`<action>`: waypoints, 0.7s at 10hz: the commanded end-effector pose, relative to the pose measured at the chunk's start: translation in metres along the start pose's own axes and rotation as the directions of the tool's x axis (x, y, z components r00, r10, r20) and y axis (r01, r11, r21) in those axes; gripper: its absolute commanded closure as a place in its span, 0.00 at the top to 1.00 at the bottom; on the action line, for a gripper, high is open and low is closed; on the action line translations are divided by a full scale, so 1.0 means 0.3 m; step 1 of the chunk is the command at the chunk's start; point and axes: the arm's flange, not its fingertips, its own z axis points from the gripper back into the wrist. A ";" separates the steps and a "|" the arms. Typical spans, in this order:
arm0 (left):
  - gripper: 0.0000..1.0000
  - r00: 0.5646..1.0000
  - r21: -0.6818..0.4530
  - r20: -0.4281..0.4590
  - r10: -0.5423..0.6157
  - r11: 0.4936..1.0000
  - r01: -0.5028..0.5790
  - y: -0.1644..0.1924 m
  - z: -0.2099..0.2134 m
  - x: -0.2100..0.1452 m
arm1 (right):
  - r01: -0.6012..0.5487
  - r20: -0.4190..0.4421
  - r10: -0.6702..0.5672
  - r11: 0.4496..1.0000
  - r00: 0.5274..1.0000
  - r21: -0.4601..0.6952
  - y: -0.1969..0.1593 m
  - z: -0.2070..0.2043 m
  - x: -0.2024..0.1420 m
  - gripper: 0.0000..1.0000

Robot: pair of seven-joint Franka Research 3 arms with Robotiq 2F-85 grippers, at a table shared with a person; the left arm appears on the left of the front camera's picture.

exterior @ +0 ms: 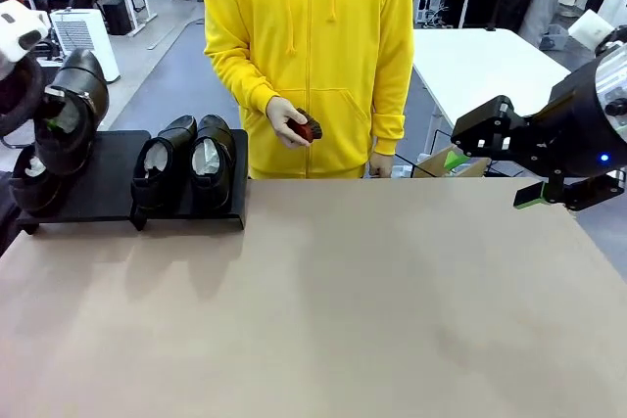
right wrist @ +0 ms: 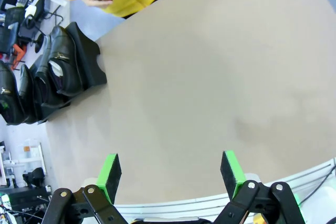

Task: Organize the shoes by placing them on the stand.
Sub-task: Place the Shoe from the middle of the table onto the Shoes Stand.

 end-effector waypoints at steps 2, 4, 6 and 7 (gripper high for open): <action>0.00 1.000 -0.018 0.006 -0.029 0.999 0.029 0.002 -0.055 0.020 | -0.008 -0.022 0.008 1.000 1.000 0.021 -0.001 0.005 0.007 1.00; 0.00 0.999 -0.027 0.003 -0.037 0.999 0.038 -0.023 -0.126 -0.014 | -0.008 -0.022 0.008 1.000 1.000 0.021 -0.001 0.005 0.007 1.00; 0.00 0.999 -0.028 -0.017 -0.031 0.999 0.030 -0.037 -0.194 -0.024 | -0.008 -0.022 0.008 1.000 1.000 0.021 -0.001 0.005 0.007 1.00; 0.00 0.999 -0.016 -0.014 -0.033 0.999 0.033 -0.046 -0.217 -0.025 | -0.008 -0.022 0.008 1.000 1.000 0.021 -0.001 0.005 0.007 1.00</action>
